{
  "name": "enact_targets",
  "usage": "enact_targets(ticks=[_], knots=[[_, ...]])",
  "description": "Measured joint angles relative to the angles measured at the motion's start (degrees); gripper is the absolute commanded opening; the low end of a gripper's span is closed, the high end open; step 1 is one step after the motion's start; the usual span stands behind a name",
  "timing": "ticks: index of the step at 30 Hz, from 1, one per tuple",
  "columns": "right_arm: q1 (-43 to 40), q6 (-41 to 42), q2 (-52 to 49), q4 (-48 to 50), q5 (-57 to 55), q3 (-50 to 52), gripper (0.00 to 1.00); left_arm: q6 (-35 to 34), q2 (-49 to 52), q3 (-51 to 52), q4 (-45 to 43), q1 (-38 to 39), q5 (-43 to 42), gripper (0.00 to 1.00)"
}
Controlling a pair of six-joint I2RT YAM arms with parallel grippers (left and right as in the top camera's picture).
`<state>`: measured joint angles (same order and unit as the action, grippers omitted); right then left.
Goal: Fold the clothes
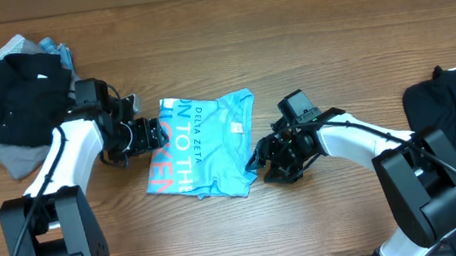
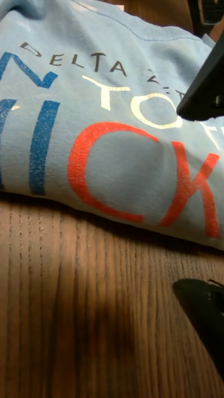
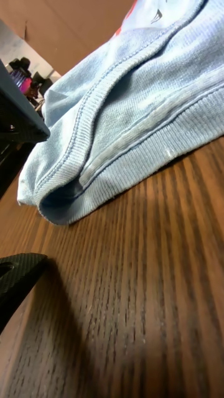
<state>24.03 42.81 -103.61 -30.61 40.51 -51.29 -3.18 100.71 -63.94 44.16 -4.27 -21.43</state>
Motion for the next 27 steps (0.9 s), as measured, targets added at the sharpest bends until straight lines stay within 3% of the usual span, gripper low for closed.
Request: enact_targets(ticks=[3, 6, 14, 21, 22, 23, 25, 27], knots=[[-0.02, -0.66, 0.00, 0.00, 0.07, 0.00, 0.61, 0.02, 2.16, -0.15, -1.27, 0.00, -0.04, 0.85], [0.00, -1.09, 0.00, 0.04, 0.13, 0.00, 0.61, 0.63, 6.23, -0.22, -2.08, 0.00, -1.95, 0.76], [-0.02, -1.57, 0.00, 0.09, 0.17, 0.00, 0.61, 4.66, 12.26, -2.91, -2.10, 0.85, -15.85, 0.59], [-0.02, -1.73, 0.00, 0.07, 0.17, 0.00, 0.61, 6.95, 13.77, -2.78, -1.79, 6.05, -18.23, 0.36], [-0.02, -1.73, 0.00, 0.09, 0.17, 0.00, 0.61, 6.99, 13.90, -2.73, -1.86, 6.36, -18.32, 0.36], [-0.02, -1.77, 0.00, 0.11, 0.17, 0.00, 0.61, 7.23, 14.08, -2.69, -1.90, 6.56, -18.32, 0.43], [-0.02, -1.75, 0.00, 0.09, 0.17, 0.00, 0.61, 7.50, 14.08, -2.69, -1.84, 6.56, -18.97, 0.68], [-0.02, -1.84, 0.00, 0.11, 0.20, 0.00, 0.60, 7.72, 13.97, -2.82, -1.22, 6.56, -21.66, 0.74]])
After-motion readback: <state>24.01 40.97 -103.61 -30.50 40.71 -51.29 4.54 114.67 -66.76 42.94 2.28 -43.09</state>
